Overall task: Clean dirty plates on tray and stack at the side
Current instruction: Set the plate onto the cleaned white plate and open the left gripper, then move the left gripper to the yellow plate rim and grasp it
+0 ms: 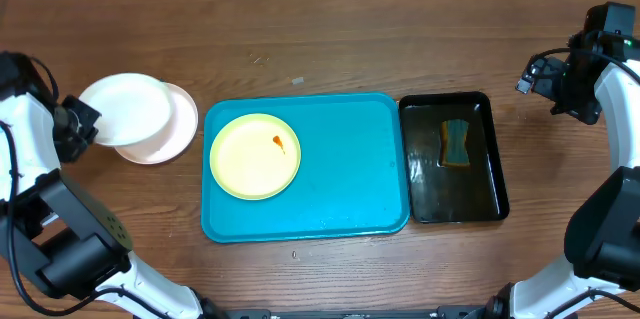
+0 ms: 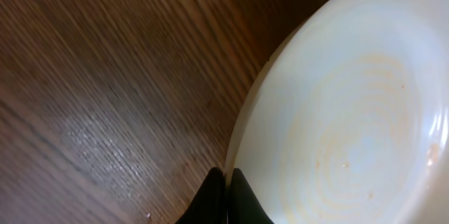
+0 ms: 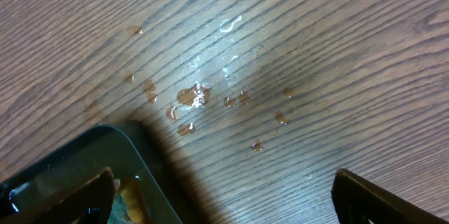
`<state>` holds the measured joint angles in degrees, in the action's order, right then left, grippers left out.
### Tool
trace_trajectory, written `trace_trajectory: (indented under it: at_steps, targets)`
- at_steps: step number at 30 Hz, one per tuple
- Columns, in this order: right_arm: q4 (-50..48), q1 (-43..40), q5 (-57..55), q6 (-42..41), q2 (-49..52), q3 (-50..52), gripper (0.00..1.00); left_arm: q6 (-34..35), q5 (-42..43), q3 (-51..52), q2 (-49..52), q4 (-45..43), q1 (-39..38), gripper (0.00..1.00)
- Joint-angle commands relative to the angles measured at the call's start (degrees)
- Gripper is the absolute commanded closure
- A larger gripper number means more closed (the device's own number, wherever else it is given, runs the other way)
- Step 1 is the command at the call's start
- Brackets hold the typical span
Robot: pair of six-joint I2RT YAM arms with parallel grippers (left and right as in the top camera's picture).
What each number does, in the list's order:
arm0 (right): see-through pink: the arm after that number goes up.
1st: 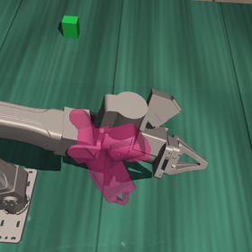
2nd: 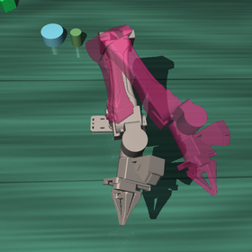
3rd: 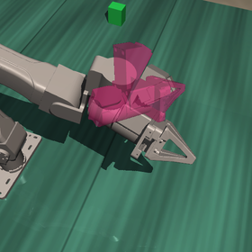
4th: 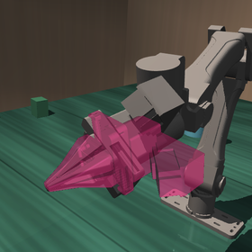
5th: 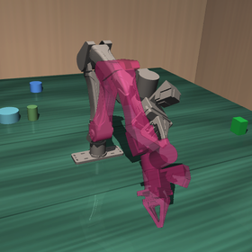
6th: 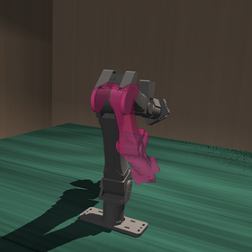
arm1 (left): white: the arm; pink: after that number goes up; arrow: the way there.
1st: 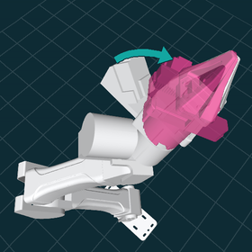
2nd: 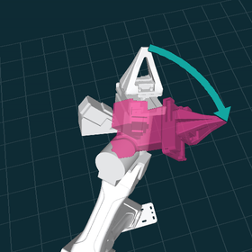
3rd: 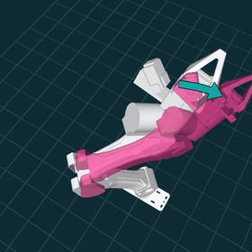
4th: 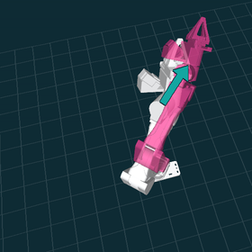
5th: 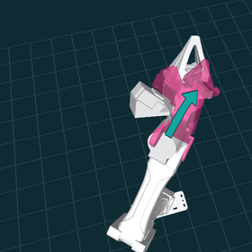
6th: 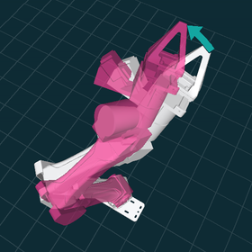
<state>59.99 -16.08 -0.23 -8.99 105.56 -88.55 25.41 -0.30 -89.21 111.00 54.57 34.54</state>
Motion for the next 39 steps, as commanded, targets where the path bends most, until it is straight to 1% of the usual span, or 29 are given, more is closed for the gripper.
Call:
trace_trajectory:
  at_steps: [1,5,6,7,8,9,10,11,12,13,15,16,17,18,19,21,27,32,35,39]
  targets:
    - [-0.3,0.2,-0.2,-0.2,-0.1,-0.9,0.0,0.3,1.7,3.2,-1.5,-2.8,-0.6,0.96]
    - [-0.3,0.1,-0.2,-0.2,-0.1,-0.9,0.0,0.3,3.3,3.5,-1.5,-4.1,-1.1,0.96]
    - [-0.3,0.2,-0.2,-0.2,-0.1,-0.9,0.0,0.3,3.3,3.5,-1.5,-4.2,-1.3,0.94]
    - [-0.3,0.2,-0.2,-0.2,-0.1,-0.9,0.0,-0.2,3.3,3.5,-1.5,-4.2,-1.6,0.85]
    - [-0.3,0.2,-0.2,-0.2,-0.1,-0.9,0.0,-1.0,3.5,3.5,-1.5,-4.0,-1.7,0.7]
    - [-0.3,0.2,-0.2,-0.2,-0.1,-0.9,0.0,-1.5,4.2,3.5,-1.5,-3.7,-1.9,0.37]
    - [-0.3,0.2,-0.2,-0.2,-0.1,-0.9,0.0,-2.0,5.6,3.5,-1.5,-3.3,-2.0,0.12]
    - [-0.3,0.2,-0.2,-0.2,-0.1,-0.9,0.0,-2.6,8.2,3.5,-1.5,-2.8,-2.1,0.08]
    - [-0.3,0.2,-0.2,-0.2,-0.1,-0.9,0.0,-3.5,11.9,3.3,-1.5,-1.9,-2.1,0.08]
    - [-0.3,0.1,-0.2,-0.2,-0.1,-0.9,0.0,-4.8,16.3,3.1,-1.6,-0.3,-2.1,0.12]
    - [-0.3,0.2,-0.2,-0.2,-0.1,-0.9,0.0,-7.0,23.3,2.8,-1.7,3.3,-2.2,0.24]
    - [-0.3,0.2,-0.2,-0.2,-0.1,-0.9,0.0,-8.4,25.8,2.8,-2.0,5.3,-2.4,0.33]
    - [-0.3,0.2,-0.2,-0.2,-0.1,-0.9,0.0,-10.8,28.1,2.9,-2.2,7.5,-2.8,0.39]
    - [-0.3,0.2,-0.2,-0.2,-0.1,-0.9,0.0,-12.7,28.9,2.8,-2.4,8.9,-3.3,0.44]
    - [-0.3,0.2,-0.2,-0.2,-0.1,-0.9,0.0,-13.9,28.9,2.8,-2.6,10.2,-4.1,0.47]
    - [-0.3,0.2,-0.2,-0.2,-0.1,-0.9,0.0,-16.5,27.2,2.9,-2.7,12.7,-6.3,0.5]
    - [-0.3,0.2,-0.2,-0.2,-0.1,-0.9,0.0,-16.3,19.0,3.0,-2.7,14.7,-15.3,0.55]
    - [-0.3,0.2,-0.2,-0.2,-0.1,-0.9,0.0,-15.8,13.9,3.0,-2.7,14.4,-23.5,0.54]
    - [-0.3,0.2,-0.2,-0.2,-0.1,-0.9,0.0,-14.2,9.7,3.0,-2.7,14.4,-26.6,0.53]
    - [-0.3,0.2,-0.2,-0.2,-0.1,-0.9,0.0,-13.0,5.5,3.0,-2.7,14.1,-28.7,0.5]
